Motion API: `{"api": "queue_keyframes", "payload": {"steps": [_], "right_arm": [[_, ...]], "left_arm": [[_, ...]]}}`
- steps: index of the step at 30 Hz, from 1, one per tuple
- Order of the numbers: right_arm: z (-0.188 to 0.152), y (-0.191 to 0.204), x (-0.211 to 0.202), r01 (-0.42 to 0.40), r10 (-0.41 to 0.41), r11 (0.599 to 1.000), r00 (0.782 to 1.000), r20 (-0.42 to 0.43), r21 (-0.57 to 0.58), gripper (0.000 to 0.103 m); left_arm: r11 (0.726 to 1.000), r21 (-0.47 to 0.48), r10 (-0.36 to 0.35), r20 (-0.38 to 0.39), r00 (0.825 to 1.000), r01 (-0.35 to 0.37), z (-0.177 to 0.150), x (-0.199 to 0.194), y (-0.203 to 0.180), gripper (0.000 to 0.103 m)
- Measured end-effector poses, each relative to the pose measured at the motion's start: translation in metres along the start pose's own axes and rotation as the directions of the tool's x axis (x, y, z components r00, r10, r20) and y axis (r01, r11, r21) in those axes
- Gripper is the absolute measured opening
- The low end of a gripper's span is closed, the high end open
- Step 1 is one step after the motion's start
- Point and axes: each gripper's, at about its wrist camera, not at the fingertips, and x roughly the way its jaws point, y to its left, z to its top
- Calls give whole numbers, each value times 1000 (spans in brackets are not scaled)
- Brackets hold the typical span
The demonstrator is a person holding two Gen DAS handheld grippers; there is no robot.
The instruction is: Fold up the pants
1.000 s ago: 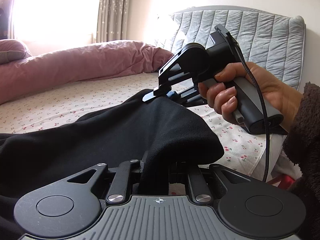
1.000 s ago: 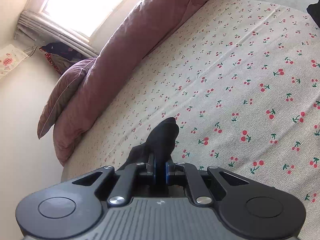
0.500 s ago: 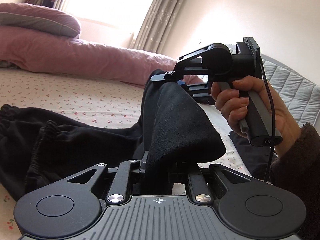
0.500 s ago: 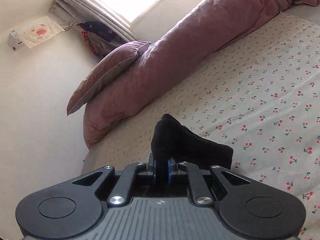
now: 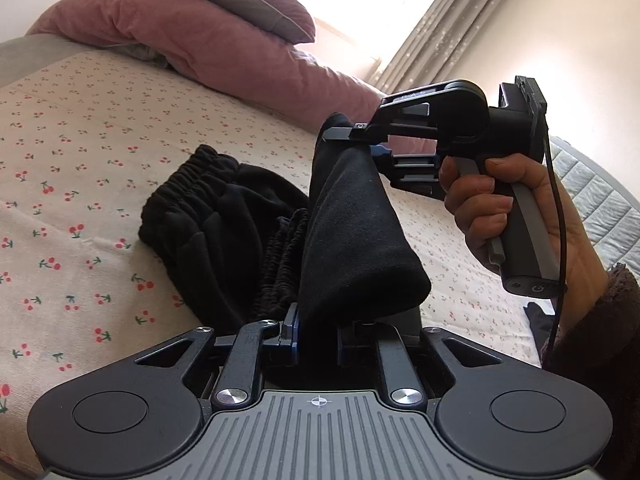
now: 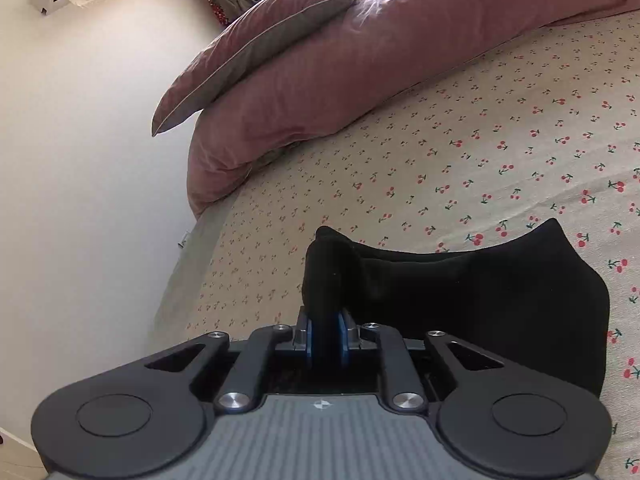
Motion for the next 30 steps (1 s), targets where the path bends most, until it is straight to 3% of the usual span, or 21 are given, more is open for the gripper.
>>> {"api": "queue_keyframes", "payload": {"steps": [2,3,4,5,8,10,12,17,21,24,26,30], "right_arm": [[-1,-1,5,-6,6,1000,1000,3,0,33],[-2,-2,5,-18,18,1000,1000,-5,15,41],[-3,-4,4,-32,32,999,999,-7,30,45],[-3,-7,1,-45,46,998,999,-8,32,48],[-10,-13,-18,-29,29,999,1000,8,-15,54],[-16,-20,-31,5,-4,999,1000,24,-43,64],[-23,-30,-42,37,-35,998,999,35,-57,66],[-40,-59,-68,84,-81,994,995,54,-70,69],[-54,-83,-83,124,-116,989,987,109,-75,73],[-65,-102,-83,156,-148,986,981,123,-62,76],[-69,-108,-81,180,-174,982,980,95,-61,76],[-75,-104,-82,185,-177,977,981,86,-110,76]], "left_arm": [[996,85,17,-25,1000,-15,2,-3,4,30],[992,122,25,-22,999,-22,3,-6,3,46],[988,155,20,-7,1000,-19,4,-10,5,71],[983,182,0,11,1000,-2,6,-17,7,79],[978,203,-54,18,998,49,21,-24,16,81],[983,179,-54,32,998,48,34,-20,23,82],[986,158,-50,14,999,47,49,-3,27,81],[990,139,-6,-56,998,13,74,43,29,77],[994,103,30,-74,997,-23,76,69,30,54],[997,63,44,-45,998,-42,66,77,32,34],[995,81,61,-3,998,-61,61,75,25,15],[988,145,38,87,996,-50,64,53,9,9]]}}
